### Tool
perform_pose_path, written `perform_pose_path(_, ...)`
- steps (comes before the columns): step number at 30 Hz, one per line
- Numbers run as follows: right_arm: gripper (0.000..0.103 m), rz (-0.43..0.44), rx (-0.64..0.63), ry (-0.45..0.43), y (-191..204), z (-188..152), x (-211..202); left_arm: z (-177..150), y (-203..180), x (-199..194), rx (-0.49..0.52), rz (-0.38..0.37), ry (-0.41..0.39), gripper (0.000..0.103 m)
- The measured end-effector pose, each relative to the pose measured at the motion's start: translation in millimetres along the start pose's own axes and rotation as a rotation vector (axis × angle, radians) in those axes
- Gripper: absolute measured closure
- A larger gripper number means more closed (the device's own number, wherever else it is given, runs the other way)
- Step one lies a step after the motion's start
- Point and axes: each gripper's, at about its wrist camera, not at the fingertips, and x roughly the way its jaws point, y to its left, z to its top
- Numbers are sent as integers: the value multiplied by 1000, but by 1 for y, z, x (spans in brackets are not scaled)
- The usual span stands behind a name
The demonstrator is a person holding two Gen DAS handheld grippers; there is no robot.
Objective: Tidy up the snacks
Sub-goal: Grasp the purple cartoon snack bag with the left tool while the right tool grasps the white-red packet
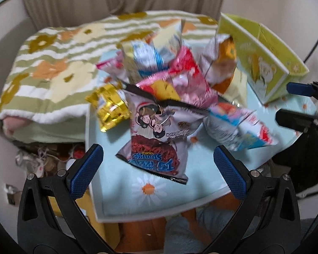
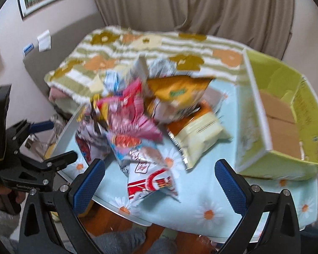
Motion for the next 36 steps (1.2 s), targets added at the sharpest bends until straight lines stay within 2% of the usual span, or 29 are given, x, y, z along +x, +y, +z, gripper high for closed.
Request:
perform_pose_path(6,0,-14,-23,96,7,-4,45,2,3,45,76,-33,63,0)
perform_pose_path(14,0,0,-35,153,12,-4,78,7,3,80,119,-69,95,1)
perform_pose_path(16,0,3,-41,170,13,-4,82,8,1,86,131,-77,97,6)
perform_pose_path(18,1,9,-38,181,13,-4,87,9,1,90,144,-73,107,20)
perform_pose_path(20,1,12,-29,189,13,-4,91,8,-1,90,154,-74,103,21)
perform_pose_path(23,7,20,-14,202,11,-3,97,9,0,90,162,-81,101,30)
perform_pose_path(26,15,31,-7,213,10,-4,98,8,3,87,151,-96,101,34)
perform_pose_path(28,17,24,-15,213,11,-7,97,8,8,85,145,-102,99,39)
perform_pose_path(36,32,26,-11,211,13,-14,95,-1,9,69,130,-111,86,40)
